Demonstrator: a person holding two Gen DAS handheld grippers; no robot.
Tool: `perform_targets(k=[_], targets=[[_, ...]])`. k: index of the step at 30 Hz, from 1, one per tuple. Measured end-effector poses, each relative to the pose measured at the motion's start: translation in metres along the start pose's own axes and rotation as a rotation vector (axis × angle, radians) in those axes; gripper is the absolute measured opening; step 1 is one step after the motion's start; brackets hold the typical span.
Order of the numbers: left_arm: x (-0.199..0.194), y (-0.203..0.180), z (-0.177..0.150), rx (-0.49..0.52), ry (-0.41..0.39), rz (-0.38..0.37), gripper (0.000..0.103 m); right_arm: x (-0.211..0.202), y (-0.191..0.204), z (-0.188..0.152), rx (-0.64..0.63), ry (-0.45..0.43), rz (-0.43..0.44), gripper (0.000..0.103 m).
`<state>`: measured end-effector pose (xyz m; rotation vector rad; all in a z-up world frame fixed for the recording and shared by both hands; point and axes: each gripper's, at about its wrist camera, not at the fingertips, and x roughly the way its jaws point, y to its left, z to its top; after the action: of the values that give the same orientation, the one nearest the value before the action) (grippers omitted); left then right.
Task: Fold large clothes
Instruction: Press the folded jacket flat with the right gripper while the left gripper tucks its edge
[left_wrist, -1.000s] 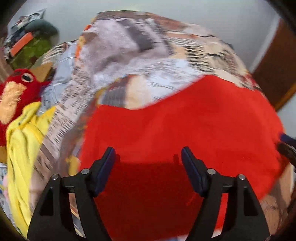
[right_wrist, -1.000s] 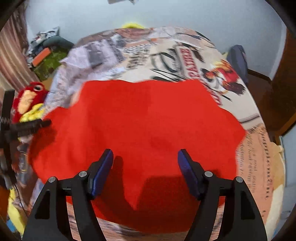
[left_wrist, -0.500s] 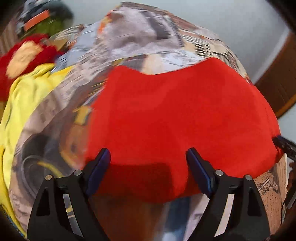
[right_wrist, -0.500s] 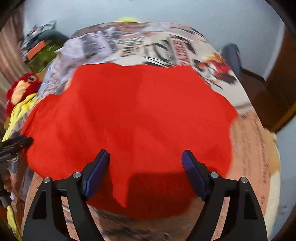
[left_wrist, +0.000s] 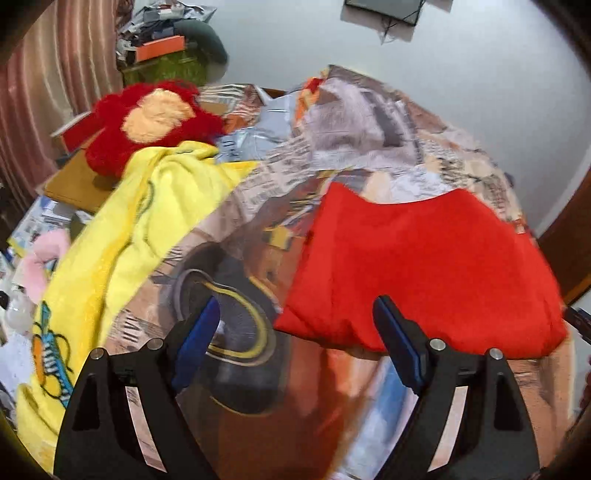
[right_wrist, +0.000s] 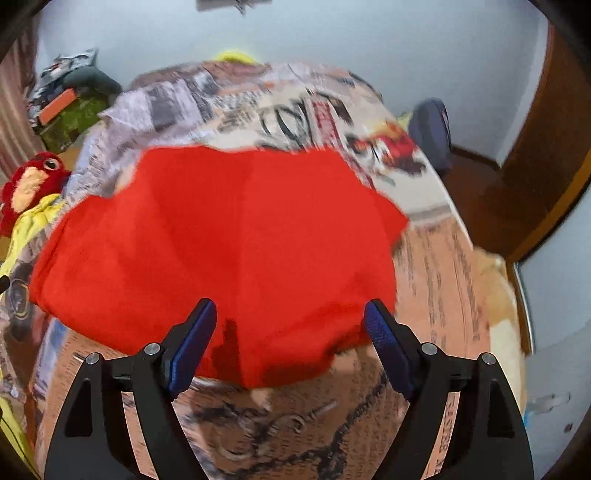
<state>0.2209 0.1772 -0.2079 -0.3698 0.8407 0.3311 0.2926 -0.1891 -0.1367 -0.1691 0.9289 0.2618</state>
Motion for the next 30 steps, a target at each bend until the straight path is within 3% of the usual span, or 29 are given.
perform_targets(k=[5, 11, 18, 23, 26, 28, 29, 30], targets=[[0.019, -0.005, 0.003, -0.094, 0.112, -0.203, 0.085, 0.005, 0.026, 0.012, -0.039, -0.019, 0.057, 0.08], [0.059, -0.008, -0.008, -0.247, 0.264, -0.372, 0.085, 0.045, 0.048, 0.001, -0.064, 0.101, 0.13, 0.08], [0.101, 0.0, -0.02, -0.419, 0.366, -0.498, 0.085, 0.046, 0.04, -0.003, -0.017, 0.105, 0.207, 0.084], [0.115, -0.003, -0.009, -0.449, 0.308, -0.502, 0.084, 0.047, 0.04, -0.004, -0.017, 0.104, 0.21, 0.085], [0.128, -0.006, -0.003, -0.464, 0.284, -0.482, 0.072, 0.047, 0.042, -0.004, -0.019, 0.106, 0.206, 0.085], [0.14, -0.007, 0.0, -0.5, 0.288, -0.517, 0.064, 0.047, 0.042, -0.005, -0.019, 0.106, 0.197, 0.085], [0.149, -0.009, 0.001, -0.53, 0.304, -0.569, 0.06, 0.047, 0.042, -0.004, -0.019, 0.108, 0.193, 0.085], [0.155, -0.009, 0.003, -0.547, 0.314, -0.59, 0.051, 0.046, 0.043, -0.004, -0.019, 0.112, 0.186, 0.085]])
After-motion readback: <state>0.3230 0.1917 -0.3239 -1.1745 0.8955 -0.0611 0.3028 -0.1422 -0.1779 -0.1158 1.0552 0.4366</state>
